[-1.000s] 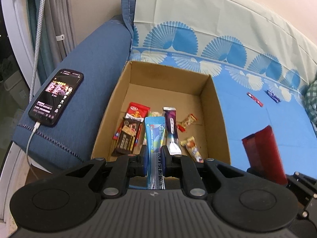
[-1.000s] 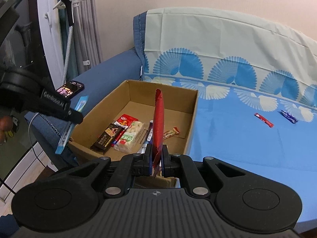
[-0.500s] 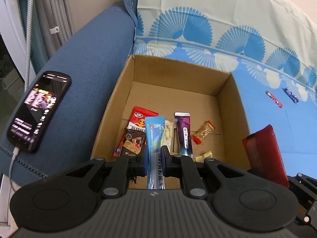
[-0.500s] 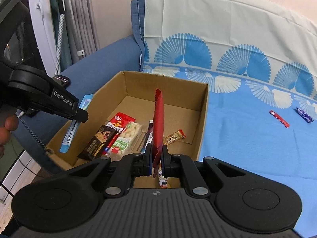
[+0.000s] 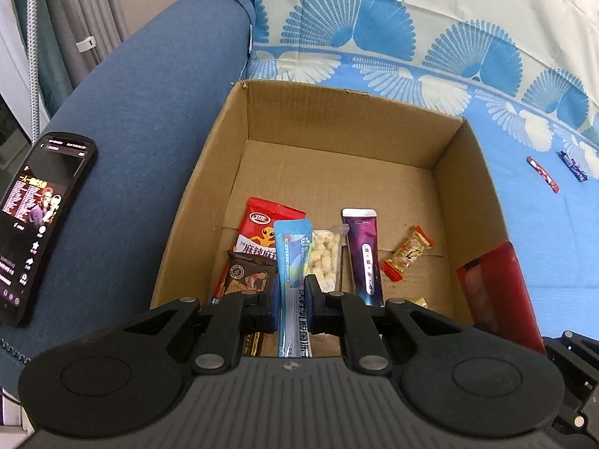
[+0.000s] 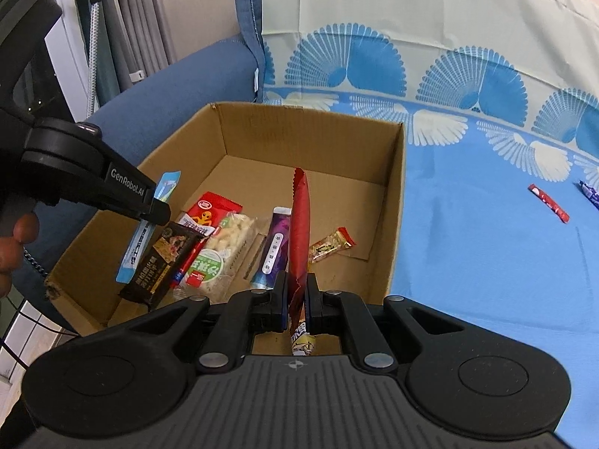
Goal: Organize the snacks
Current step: 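Open both tools to release the blue stick and red bag into the box, then withdraw both tools and move them toward the red strip and purple bar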
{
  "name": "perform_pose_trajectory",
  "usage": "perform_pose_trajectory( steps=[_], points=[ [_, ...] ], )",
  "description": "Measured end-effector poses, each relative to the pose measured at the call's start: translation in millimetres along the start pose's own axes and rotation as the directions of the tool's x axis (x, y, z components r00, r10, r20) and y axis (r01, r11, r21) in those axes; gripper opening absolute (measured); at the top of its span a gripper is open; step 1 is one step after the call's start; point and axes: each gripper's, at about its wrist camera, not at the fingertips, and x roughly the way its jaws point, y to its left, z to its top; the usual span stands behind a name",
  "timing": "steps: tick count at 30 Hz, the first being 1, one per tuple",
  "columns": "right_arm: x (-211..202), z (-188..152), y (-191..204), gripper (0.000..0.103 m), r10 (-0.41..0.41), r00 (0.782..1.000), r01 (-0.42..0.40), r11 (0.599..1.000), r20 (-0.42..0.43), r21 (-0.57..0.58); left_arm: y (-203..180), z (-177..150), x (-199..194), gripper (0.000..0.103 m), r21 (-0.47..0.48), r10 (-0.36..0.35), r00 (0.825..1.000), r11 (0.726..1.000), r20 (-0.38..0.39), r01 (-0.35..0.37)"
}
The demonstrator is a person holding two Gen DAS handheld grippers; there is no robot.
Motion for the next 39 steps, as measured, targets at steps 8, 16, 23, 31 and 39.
perform_pose_trajectory(
  steps=[8,16,23,31,39],
  points=[
    [12,3,-1,0.010,0.000,1.000,0.000,1.000,-0.008,-0.009,2,6,19,0.020,0.008,0.034,0.999,0.999,-0.005,-0.034],
    [0,6,0,0.082,-0.025,0.999,0.026,0.999,0.021,-0.031,10,-10,-3,0.103,0.031,0.068,0.997,0.997,0.025,-0.069],
    [-52,-20,10,0.097,-0.017,1.000,0.017,1.000,0.007,-0.018,17,-62,-53,0.103,0.008,0.065,0.998,0.998,-0.016,-0.065],
    [-120,-48,34,0.101,-0.014,0.998,0.014,1.000,0.068,0.012,11,-106,-114,0.103,0.001,0.079,0.996,0.997,0.047,-0.079],
    [-174,-68,38,0.102,-0.027,0.984,0.026,1.000,0.177,0.005,-8,-137,-156,0.103,0.032,0.067,0.993,0.997,0.099,-0.070]
  ],
)
